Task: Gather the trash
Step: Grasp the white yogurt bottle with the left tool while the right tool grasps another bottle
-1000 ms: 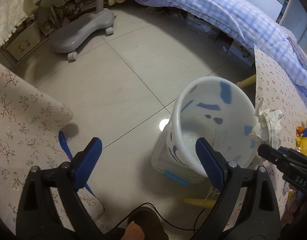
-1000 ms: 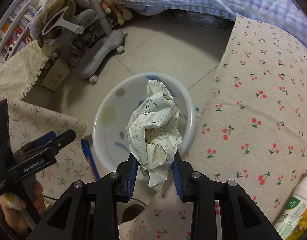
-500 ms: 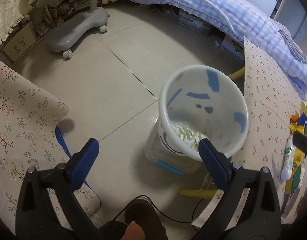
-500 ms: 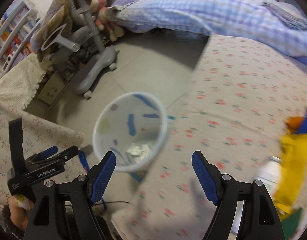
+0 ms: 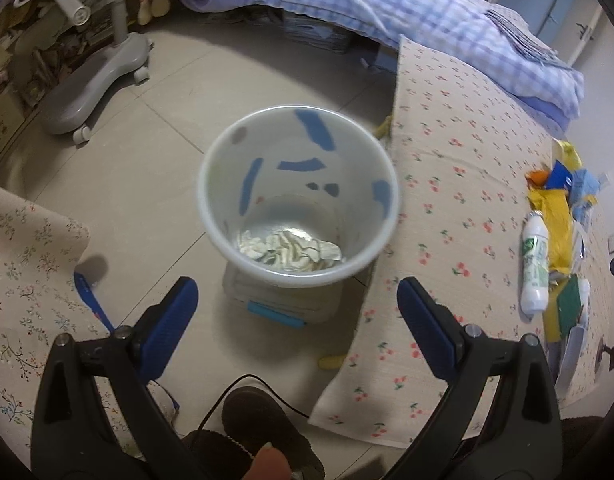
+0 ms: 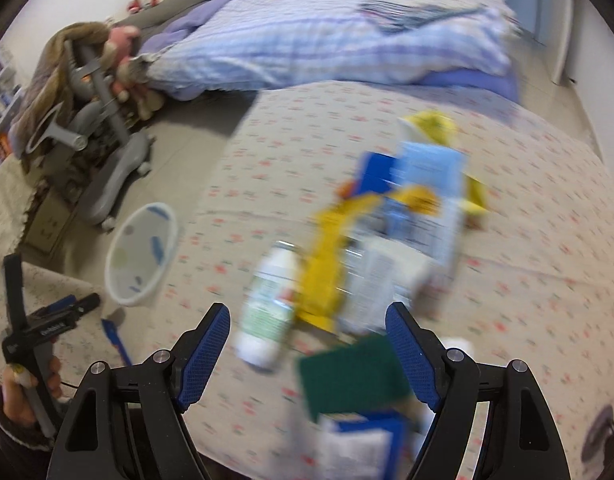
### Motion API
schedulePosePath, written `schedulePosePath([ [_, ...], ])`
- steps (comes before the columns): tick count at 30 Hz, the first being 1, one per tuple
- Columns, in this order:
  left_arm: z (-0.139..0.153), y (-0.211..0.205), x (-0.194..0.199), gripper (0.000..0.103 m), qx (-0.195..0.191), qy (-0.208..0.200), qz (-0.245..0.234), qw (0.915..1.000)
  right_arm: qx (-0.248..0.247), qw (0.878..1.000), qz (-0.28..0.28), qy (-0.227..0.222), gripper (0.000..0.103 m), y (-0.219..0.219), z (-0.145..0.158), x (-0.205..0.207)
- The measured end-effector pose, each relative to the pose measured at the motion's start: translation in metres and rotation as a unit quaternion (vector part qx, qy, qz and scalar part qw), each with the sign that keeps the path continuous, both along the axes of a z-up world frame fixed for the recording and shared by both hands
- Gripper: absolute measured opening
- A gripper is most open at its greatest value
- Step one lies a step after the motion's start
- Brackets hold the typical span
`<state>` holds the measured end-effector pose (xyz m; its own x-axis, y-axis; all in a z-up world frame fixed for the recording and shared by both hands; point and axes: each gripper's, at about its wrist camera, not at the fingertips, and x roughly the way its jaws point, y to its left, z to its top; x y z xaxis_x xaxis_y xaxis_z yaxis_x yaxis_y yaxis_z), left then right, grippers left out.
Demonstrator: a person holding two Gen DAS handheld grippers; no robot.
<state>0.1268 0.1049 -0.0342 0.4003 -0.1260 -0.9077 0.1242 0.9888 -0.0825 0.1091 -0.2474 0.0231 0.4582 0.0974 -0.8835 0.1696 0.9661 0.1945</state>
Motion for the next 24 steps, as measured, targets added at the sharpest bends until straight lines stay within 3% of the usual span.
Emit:
schedulePosePath([
  [12, 0.003, -0.063, -0.010, 0.099, 0.008, 0.000, -0.057, 0.9983, -0.001, 0.995, -0.075, 0.061, 0.082, -0.091, -0.046, -0.072],
  [24, -0.005, -0.137, -0.016, 0.099, 0.007, 0.022, -0.109, 0.9937, 0.029, 0.994, -0.062, 0.085, 0.082, -0.092, -0.075, -0.070],
])
